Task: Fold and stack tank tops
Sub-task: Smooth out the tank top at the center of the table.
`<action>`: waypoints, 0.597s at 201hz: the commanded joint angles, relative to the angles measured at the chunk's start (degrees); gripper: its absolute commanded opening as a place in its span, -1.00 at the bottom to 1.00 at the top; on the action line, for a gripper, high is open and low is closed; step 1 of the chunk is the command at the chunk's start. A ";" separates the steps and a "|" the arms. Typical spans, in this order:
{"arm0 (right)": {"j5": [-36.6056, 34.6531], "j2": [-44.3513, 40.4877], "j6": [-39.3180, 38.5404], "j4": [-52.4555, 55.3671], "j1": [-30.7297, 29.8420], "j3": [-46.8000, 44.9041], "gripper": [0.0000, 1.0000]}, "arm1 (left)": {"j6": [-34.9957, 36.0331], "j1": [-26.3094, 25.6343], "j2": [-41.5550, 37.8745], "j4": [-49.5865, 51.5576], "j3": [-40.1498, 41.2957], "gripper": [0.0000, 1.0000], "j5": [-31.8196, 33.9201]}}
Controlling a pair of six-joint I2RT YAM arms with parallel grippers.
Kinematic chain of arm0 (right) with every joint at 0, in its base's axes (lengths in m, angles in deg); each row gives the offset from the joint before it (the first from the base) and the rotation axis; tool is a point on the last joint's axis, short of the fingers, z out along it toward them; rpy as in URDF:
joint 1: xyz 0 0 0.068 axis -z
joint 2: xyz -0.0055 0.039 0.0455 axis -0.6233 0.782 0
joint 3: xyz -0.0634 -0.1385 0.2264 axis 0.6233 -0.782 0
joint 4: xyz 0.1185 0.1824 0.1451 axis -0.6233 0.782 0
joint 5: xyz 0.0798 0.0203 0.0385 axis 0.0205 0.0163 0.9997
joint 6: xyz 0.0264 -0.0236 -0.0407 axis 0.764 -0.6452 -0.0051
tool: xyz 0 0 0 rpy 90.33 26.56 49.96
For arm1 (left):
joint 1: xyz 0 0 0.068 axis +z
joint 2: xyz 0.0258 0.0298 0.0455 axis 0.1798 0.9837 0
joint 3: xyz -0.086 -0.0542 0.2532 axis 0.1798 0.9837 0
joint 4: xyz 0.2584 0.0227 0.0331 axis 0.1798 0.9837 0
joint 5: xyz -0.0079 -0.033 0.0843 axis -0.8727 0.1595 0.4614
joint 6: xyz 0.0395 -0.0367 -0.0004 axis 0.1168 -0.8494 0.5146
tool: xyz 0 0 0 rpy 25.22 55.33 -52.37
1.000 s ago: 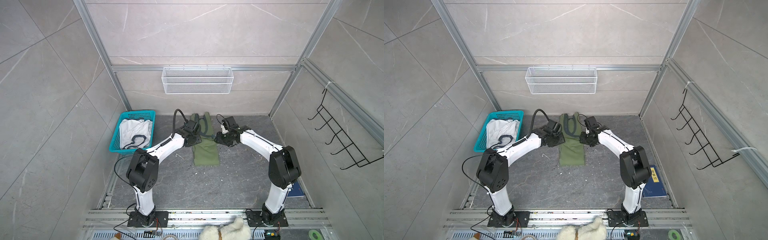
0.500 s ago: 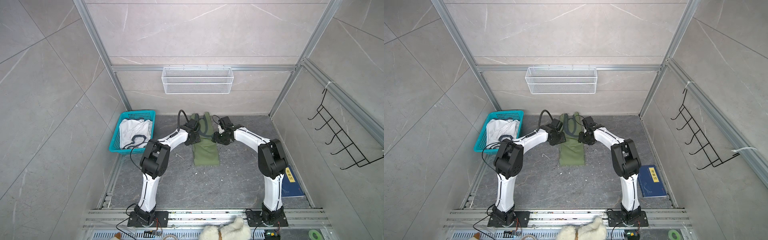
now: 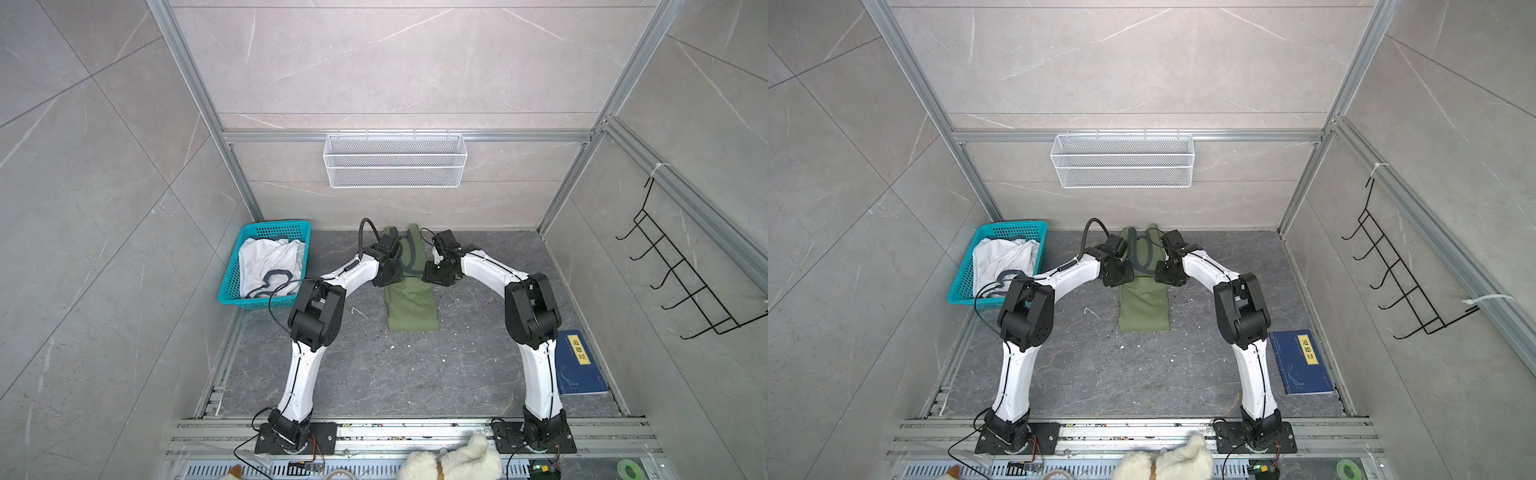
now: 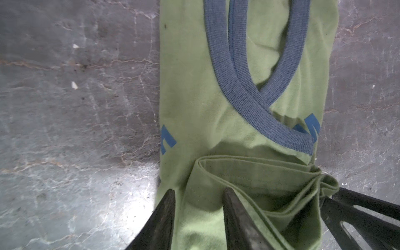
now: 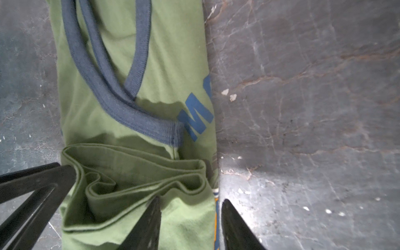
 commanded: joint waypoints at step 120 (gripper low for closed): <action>1.04 1.54 -1.43 2.28 0.43 3.00 -0.77 | -1.37 0.29 -1.40 -0.41 0.84 -1.00 0.94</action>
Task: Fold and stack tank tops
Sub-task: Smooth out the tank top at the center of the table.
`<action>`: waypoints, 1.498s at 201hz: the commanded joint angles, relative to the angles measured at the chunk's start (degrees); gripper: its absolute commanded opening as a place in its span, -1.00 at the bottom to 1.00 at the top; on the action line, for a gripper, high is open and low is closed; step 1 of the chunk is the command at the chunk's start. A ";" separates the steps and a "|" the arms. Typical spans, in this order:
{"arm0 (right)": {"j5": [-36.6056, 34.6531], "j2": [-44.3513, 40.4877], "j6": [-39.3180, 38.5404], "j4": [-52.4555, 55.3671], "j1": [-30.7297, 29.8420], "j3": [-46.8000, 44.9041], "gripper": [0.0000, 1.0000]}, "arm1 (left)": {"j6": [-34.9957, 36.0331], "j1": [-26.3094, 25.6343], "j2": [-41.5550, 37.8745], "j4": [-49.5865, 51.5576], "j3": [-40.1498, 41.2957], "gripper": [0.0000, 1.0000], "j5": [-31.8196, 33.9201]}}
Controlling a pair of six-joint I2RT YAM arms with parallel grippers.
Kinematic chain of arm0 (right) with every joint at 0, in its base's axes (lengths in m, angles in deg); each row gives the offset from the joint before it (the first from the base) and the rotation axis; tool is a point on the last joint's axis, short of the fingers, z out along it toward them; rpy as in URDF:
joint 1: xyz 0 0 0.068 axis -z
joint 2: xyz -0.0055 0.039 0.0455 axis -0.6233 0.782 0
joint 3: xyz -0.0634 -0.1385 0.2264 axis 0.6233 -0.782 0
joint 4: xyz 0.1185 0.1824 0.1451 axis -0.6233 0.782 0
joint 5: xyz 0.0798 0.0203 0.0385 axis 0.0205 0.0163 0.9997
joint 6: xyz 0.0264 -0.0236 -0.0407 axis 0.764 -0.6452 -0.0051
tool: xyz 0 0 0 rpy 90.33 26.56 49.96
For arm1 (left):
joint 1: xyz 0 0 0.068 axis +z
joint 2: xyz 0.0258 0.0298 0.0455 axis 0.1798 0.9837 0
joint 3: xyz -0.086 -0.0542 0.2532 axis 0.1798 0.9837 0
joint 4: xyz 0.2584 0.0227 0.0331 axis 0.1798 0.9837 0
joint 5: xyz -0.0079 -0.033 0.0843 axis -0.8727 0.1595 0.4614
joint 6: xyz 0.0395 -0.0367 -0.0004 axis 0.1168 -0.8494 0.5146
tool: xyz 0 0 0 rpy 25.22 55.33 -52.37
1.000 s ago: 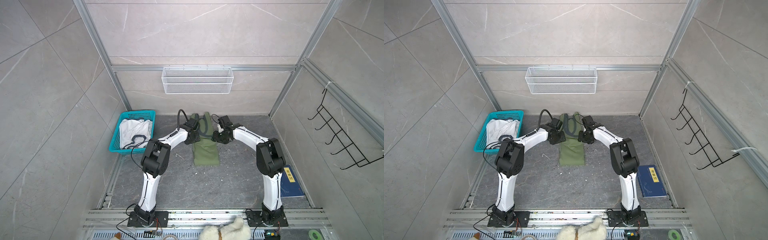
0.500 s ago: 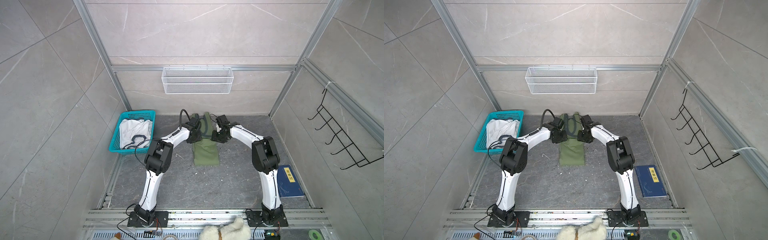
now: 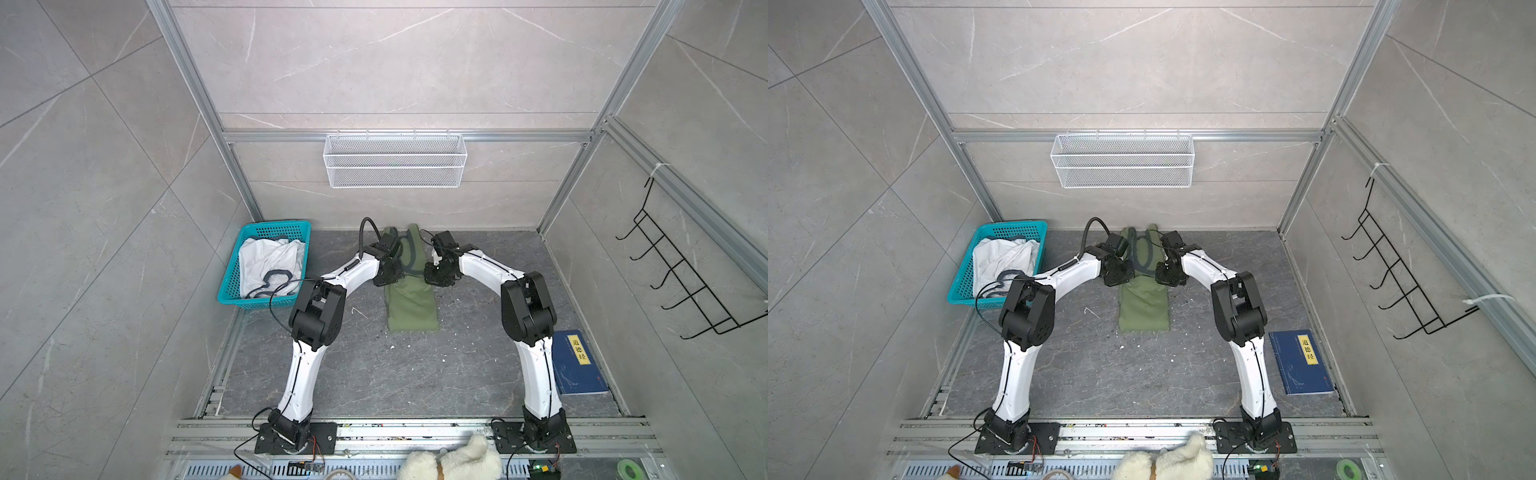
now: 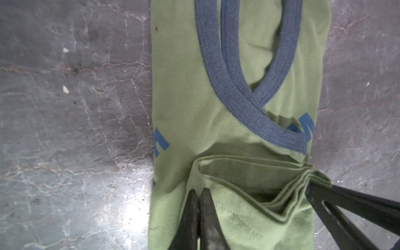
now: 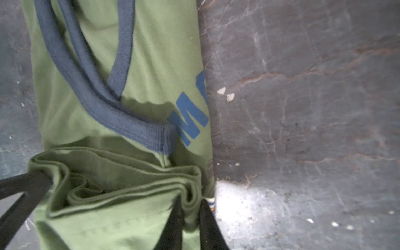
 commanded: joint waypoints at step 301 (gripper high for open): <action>-2.08 0.82 -0.51 3.41 -0.25 13.91 -1.00 | -2.10 4.02 -8.76 -10.00 5.98 -1.00 4.51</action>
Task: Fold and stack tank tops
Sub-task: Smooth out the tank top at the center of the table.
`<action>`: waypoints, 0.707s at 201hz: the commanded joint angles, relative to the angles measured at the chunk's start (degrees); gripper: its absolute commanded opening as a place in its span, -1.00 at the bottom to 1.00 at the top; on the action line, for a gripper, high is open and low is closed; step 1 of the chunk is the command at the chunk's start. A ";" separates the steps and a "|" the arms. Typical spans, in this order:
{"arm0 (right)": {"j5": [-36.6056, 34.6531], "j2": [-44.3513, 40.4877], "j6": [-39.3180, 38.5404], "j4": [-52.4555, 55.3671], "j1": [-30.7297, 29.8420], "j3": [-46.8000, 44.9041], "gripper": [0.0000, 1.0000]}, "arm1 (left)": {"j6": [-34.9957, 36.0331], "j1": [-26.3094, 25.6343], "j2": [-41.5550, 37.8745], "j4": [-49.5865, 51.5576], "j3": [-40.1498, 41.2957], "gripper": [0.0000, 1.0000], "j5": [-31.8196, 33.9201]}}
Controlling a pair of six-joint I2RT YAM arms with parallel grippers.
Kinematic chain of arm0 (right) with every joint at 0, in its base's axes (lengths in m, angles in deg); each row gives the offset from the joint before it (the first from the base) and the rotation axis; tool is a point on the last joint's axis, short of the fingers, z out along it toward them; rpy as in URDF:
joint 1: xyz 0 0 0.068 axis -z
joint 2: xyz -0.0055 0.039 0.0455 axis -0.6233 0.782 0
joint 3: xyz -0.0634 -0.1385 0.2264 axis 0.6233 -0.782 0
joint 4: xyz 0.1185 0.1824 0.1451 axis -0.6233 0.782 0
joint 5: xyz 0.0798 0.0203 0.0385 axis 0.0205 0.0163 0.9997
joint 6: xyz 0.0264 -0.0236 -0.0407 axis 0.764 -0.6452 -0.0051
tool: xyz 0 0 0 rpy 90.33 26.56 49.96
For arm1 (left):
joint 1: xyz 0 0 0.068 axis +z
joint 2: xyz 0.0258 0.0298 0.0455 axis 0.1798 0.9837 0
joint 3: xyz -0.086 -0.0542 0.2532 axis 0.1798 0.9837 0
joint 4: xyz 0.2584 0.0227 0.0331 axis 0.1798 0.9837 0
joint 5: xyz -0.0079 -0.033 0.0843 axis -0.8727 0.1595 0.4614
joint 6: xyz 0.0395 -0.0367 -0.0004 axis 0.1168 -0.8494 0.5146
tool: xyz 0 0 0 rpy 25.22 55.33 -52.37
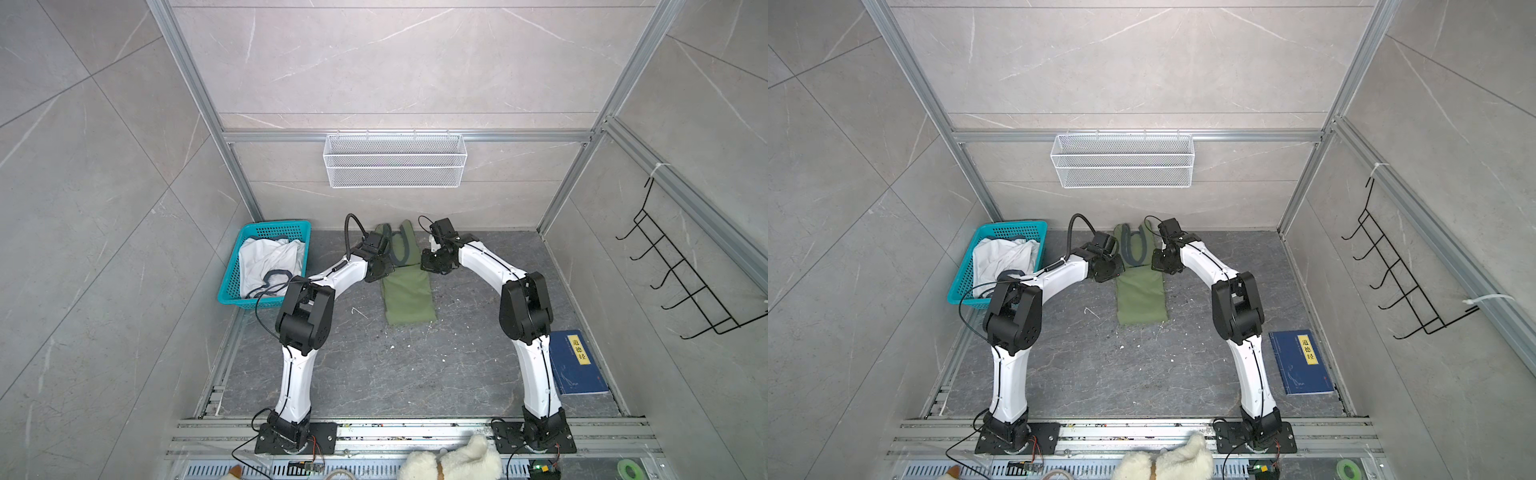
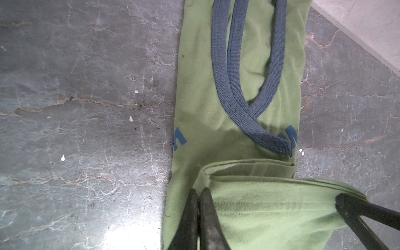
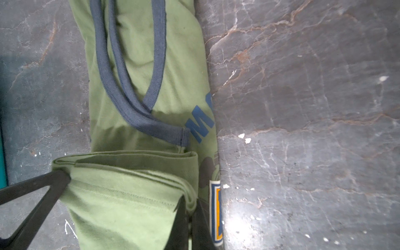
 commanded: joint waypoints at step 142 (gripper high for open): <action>-2.28 11.45 -0.22 6.18 -0.28 17.61 -1.00 | 2.10 2.30 5.29 2.74 -10.30 -1.00 2.07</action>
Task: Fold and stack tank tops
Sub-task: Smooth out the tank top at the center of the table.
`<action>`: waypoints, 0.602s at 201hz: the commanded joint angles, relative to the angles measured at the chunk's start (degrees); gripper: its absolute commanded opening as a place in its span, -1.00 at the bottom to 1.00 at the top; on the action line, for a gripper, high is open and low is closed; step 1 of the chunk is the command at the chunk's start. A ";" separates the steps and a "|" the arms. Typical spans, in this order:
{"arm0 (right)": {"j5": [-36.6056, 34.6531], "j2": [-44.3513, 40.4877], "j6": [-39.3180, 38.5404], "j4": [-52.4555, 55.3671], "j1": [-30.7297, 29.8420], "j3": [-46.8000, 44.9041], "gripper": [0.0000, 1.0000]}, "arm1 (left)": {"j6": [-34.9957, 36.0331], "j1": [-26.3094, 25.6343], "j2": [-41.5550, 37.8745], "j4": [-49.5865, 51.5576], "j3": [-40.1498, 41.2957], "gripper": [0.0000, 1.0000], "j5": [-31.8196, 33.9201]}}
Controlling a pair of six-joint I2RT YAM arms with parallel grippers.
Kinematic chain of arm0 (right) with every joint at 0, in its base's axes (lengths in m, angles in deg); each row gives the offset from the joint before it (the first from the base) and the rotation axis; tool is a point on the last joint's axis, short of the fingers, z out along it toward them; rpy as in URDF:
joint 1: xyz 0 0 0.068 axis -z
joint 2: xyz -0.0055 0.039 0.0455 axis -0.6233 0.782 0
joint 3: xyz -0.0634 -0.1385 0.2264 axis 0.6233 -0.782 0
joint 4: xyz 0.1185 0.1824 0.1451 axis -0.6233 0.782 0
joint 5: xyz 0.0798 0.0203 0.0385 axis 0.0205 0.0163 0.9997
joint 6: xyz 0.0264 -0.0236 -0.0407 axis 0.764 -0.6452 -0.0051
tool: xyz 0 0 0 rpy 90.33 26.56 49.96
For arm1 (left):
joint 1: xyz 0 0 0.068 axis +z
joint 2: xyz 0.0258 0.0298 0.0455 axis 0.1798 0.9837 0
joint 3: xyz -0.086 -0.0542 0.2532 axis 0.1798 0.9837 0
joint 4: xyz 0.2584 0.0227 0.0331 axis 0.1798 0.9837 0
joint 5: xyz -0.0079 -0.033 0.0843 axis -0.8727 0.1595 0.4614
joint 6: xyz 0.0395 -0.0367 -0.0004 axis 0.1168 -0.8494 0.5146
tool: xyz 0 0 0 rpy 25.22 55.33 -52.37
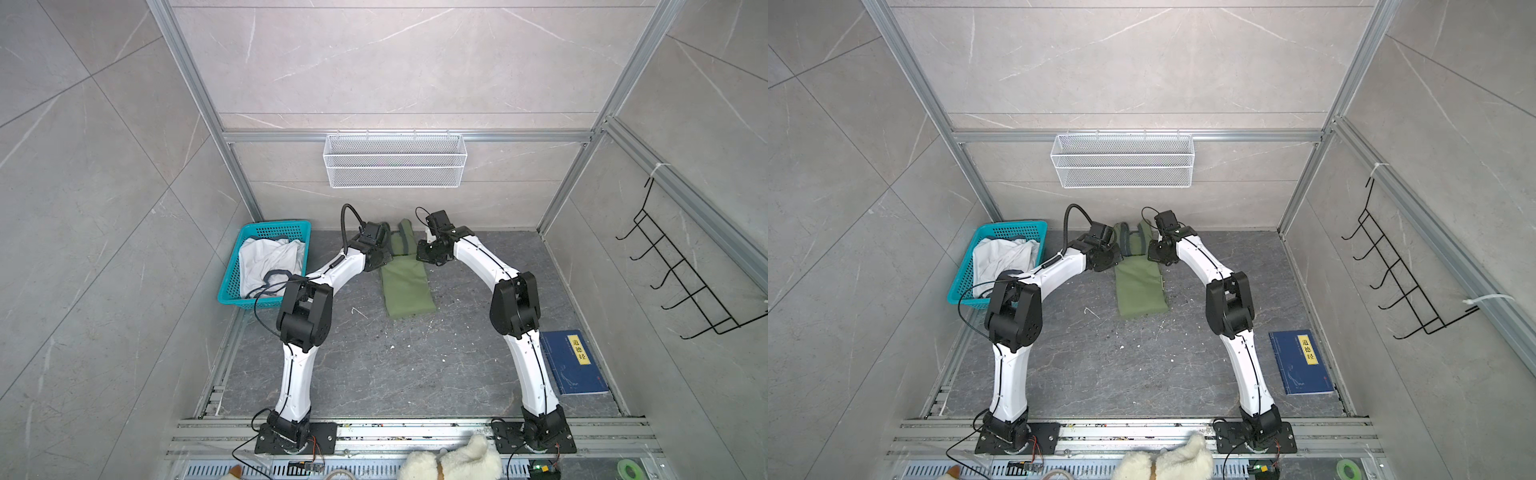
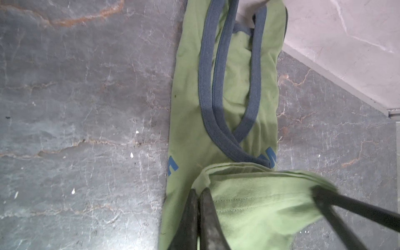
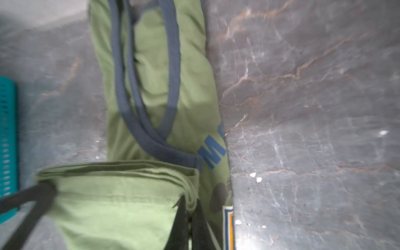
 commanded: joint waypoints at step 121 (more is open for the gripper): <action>-5.43 -0.66 -1.54 8.28 -0.20 5.73 -0.01 | 4.75 1.66 0.27 9.52 -5.14 -0.13 -1.65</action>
